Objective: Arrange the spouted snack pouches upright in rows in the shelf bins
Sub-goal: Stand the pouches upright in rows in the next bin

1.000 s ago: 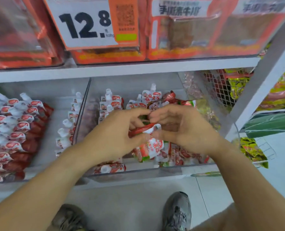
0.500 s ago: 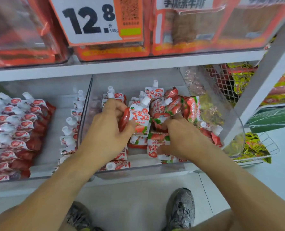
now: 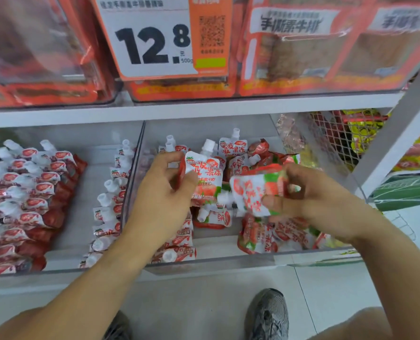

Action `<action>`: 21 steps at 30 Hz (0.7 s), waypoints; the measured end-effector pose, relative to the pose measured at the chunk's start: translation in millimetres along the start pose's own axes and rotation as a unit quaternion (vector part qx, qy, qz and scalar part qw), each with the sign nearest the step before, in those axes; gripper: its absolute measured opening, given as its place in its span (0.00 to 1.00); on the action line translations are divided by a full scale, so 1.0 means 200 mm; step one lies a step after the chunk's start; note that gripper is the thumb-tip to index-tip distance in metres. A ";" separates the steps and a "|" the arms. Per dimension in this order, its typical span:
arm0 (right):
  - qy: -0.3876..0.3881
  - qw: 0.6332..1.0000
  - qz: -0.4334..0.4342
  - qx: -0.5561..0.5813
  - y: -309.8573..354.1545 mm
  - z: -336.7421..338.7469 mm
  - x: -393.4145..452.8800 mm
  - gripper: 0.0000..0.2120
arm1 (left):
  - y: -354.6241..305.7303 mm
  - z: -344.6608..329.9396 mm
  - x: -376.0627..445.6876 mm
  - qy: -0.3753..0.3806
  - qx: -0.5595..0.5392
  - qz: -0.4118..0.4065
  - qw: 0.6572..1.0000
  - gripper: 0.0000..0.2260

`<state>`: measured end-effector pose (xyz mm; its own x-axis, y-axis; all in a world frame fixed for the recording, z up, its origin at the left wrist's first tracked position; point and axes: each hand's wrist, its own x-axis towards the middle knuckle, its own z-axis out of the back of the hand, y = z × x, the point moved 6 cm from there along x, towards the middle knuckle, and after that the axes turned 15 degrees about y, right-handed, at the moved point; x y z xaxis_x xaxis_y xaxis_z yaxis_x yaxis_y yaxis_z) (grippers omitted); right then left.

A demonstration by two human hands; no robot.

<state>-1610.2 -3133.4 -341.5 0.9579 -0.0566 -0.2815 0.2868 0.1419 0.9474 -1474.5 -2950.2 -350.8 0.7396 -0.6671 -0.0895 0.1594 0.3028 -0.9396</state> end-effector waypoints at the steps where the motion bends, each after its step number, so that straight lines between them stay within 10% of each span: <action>1: -0.002 0.997 0.008 0.080 0.00 0.00 0.00 0.12 | 0.00 0.00 0.00 -0.006 -0.021 0.002 1.000 0.14; 6: -0.001 0.949 0.029 0.314 -0.04 -0.08 0.07 0.08 | 0.00 -0.03 -0.02 -0.008 -0.118 0.027 0.993 0.11; 11: -0.078 0.992 0.017 0.100 -0.04 -0.19 0.11 0.22 | 0.02 -0.09 -0.03 0.051 -0.264 0.069 0.961 0.19; 17: -0.087 0.960 0.085 -0.252 0.04 -0.23 0.10 0.17 | -0.05 -0.07 -0.04 0.066 -0.111 -0.019 0.991 0.21; 21: 0.064 0.991 0.088 -0.073 0.02 -0.24 0.12 0.27 | -0.09 -0.09 -0.05 0.096 -0.044 -0.082 0.991 0.13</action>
<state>-1586.4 -3086.9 -352.0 0.9847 0.1060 -0.1386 0.1040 0.2811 0.9540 -1496.3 -2962.3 -339.5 0.5698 -0.8217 0.0135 0.2029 0.1247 -0.9712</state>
